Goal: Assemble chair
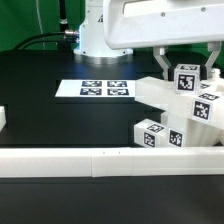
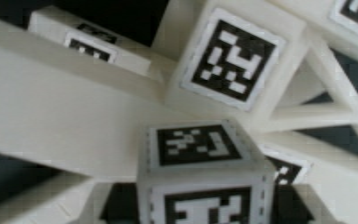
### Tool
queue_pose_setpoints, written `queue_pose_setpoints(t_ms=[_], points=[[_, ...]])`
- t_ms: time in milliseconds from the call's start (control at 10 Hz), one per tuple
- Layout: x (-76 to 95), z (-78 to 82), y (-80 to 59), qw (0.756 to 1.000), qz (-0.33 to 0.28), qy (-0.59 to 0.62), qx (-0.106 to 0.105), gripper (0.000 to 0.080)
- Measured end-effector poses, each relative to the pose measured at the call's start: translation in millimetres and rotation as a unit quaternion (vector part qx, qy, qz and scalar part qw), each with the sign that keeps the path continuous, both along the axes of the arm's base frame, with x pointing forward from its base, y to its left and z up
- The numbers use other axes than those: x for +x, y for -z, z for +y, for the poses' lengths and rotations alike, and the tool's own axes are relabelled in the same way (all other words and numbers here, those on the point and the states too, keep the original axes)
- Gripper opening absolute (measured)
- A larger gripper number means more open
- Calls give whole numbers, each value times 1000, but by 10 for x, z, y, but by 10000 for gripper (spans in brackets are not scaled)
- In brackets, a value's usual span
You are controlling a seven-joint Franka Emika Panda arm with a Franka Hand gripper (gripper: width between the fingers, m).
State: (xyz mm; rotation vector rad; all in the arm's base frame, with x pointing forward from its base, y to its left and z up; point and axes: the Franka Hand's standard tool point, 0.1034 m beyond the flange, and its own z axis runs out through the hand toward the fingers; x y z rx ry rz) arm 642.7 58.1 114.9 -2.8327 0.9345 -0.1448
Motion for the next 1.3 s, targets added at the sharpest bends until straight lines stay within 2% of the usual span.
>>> queue_pose_setpoints(t_ms=[400,800,1100,1200,1300], points=[[-7,-44,-15,983,5,184,20,285],[-16,-99,-2,931,24,361,45,287],[-16,-111,-1,904,31,422,55,287],[-16,-101,0,903,32,425,58,287],[-13,-105,-9,909,30,412,56,442]])
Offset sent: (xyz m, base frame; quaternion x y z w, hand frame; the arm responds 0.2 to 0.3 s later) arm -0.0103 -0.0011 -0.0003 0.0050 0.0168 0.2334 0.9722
